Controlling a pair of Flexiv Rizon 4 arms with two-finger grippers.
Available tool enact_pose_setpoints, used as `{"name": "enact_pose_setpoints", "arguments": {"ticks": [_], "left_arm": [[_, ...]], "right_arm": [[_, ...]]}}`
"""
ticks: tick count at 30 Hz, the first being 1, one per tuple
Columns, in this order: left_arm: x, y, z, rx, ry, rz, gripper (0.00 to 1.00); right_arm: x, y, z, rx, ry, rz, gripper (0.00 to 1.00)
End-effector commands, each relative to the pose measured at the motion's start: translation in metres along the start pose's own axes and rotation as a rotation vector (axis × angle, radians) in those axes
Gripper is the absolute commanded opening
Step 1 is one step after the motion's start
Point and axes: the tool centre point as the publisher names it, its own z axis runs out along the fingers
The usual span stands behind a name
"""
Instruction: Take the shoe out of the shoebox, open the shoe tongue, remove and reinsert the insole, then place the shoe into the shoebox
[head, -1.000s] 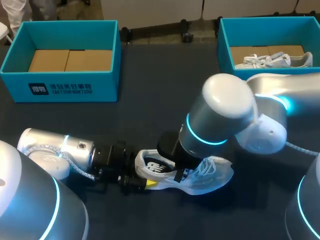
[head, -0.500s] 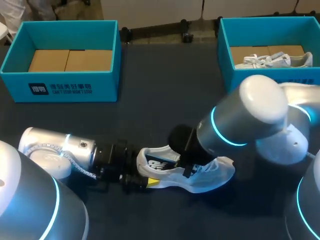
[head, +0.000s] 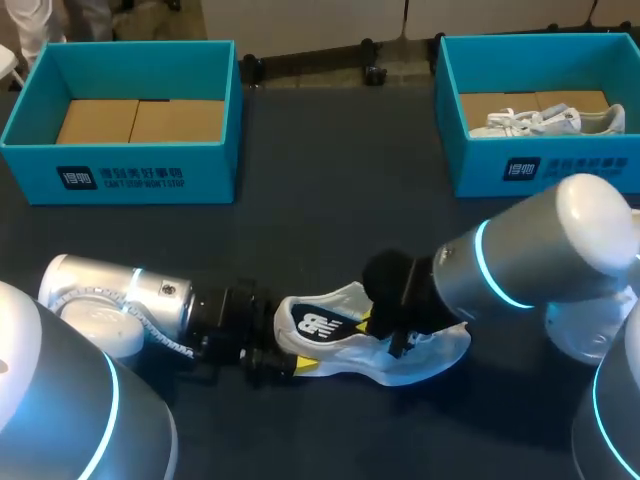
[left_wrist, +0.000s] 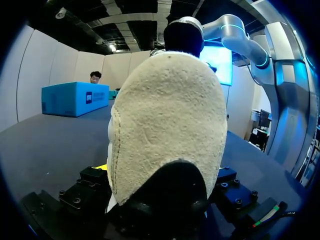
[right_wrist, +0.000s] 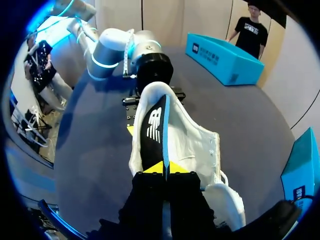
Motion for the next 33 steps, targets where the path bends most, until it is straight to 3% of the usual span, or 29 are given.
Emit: {"name": "enact_pose_setpoints", "arguments": {"ticks": [1, 20, 27, 28, 30, 33], "left_arm": [[-0.001, 0.004, -0.002, -0.001, 0.000, 0.001, 0.00], [-0.001, 0.004, -0.002, -0.001, 0.000, 0.001, 0.00], [-0.001, 0.004, -0.002, -0.001, 0.000, 0.001, 0.00], [-0.001, 0.004, -0.002, -0.001, 0.000, 0.001, 0.00], [-0.001, 0.004, -0.002, -0.001, 0.000, 0.001, 0.00], [-0.001, 0.004, -0.002, -0.001, 0.000, 0.001, 0.00]], "right_arm": [[-0.002, -0.002, -0.006, -0.059, 0.018, -0.011, 0.00], [-0.003, 0.006, -0.012, -0.214, 0.078, -0.088, 0.00], [-0.003, 0.014, -0.012, -0.178, 0.120, -0.125, 0.00], [-0.003, 0.015, -0.012, -0.174, 0.122, -0.124, 0.01], [-0.003, 0.016, -0.011, -0.161, 0.141, -0.136, 0.14], [-0.004, 0.018, -0.011, -0.139, 0.158, -0.140, 0.20]]}}
